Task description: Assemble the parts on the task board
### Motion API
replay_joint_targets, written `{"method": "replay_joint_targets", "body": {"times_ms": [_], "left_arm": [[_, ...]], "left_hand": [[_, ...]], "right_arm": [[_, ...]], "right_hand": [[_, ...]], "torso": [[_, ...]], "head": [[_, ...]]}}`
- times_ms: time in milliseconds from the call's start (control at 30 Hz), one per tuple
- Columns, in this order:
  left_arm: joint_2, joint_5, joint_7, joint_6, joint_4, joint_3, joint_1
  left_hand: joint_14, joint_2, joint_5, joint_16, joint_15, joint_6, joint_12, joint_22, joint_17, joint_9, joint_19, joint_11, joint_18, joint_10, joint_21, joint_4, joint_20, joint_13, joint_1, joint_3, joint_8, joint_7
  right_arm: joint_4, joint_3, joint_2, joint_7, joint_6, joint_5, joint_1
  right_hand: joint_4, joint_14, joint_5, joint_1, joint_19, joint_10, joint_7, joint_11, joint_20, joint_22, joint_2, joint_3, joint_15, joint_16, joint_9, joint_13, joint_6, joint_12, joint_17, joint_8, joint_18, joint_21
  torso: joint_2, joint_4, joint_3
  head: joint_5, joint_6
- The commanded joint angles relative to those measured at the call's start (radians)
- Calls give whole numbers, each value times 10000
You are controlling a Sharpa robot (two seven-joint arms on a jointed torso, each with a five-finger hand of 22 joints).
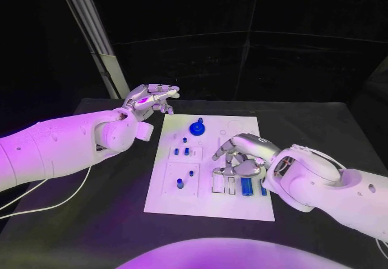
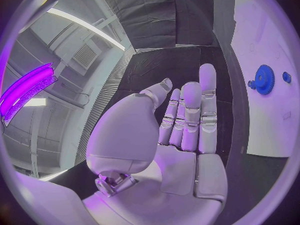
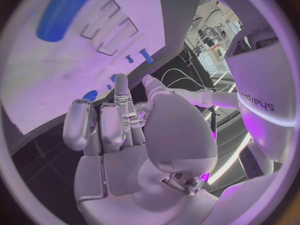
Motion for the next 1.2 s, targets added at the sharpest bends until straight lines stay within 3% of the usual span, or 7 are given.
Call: {"method": "replay_joint_targets", "body": {"times_ms": [33,133,267,567,667,867,1200], "left_arm": [[-46,25,38,97,78,-65,13],[-84,25,37,69,90,-139,12],[-104,26,54,47,78,-188,11],[-129,26,69,67,102,-217,3],[-143,26,68,74,115,-220,-1],[-145,26,72,84,128,-222,-4],[-129,26,69,101,119,-223,-9]], "left_hand": [[-74,74,38,-66,15,-90,63,-10,-9,-8,-44,-18,135,-68,-69,-66,16,-9,-12,8,56,8],[-81,66,35,-71,16,-93,68,-14,-28,-8,-43,-15,134,-73,-73,-62,17,-11,-22,-1,59,11],[-84,63,35,-72,17,-95,69,-16,-34,-8,-43,-14,134,-76,-75,-61,17,-12,-26,-4,59,12],[-84,62,35,-71,17,-96,70,-17,-32,-8,-43,-13,134,-77,-76,-61,17,-13,-28,-5,60,12],[-86,62,34,-66,20,-98,80,-24,-35,-8,-41,-10,133,-80,-83,-50,20,-15,-46,-15,67,15],[-86,63,34,-66,20,-98,81,-25,-36,-8,-40,-10,133,-81,-83,-49,20,-16,-47,-16,67,15],[-87,65,34,-61,23,-100,91,-32,-37,-7,-38,-8,132,-85,-90,-35,22,-18,-68,-26,73,17]], "right_arm": [[262,32,-588,-1593,-413,1239,-2],[398,45,-1079,-2033,-364,1282,-6],[385,49,-1419,-2471,-208,1307,-18],[549,48,-1509,-3589,195,805,-336],[577,47,-1438,-4082,433,712,-425],[572,46,-1229,-4379,746,727,-524],[439,40,-955,-4460,1182,714,-639]], "right_hand": [[448,424,-104,-424,317,443,-42,-56,-59,560,45,-540,-114,491,-3,2221,2,1972,826,102,-240,401],[487,453,-365,-319,455,387,-72,-64,-98,882,230,-1120,-81,851,-8,4658,-15,3962,1420,260,-294,634],[514,407,-434,-153,376,34,-60,-58,-47,868,303,-1696,-89,898,10,5520,-5,4537,1479,512,-288,625],[527,540,-507,-324,693,680,-85,-53,-23,1400,637,-2396,-93,1361,49,8516,-110,6929,2419,943,-413,975],[540,547,-541,-466,736,741,-94,-56,-23,1477,616,-2550,-95,1411,80,8894,-129,7207,2525,1045,-431,1025],[541,552,-507,-478,744,762,-102,-59,-21,1498,584,-2607,-94,1436,106,9070,-124,7328,2581,1117,-435,1038],[549,565,-529,-606,765,795,-142,-86,-30,1547,588,-2694,-112,1491,195,9335,-52,7499,2702,1297,-445,1068]], "torso": [[-43,-130,42],[-67,-212,85],[-89,-275,88],[-88,-240,103],[-92,-236,69],[-76,-263,89],[-77,-258,73]], "head": [[-245,98],[-338,132],[-435,166],[-708,263],[-828,229],[-790,219],[-814,160]]}}
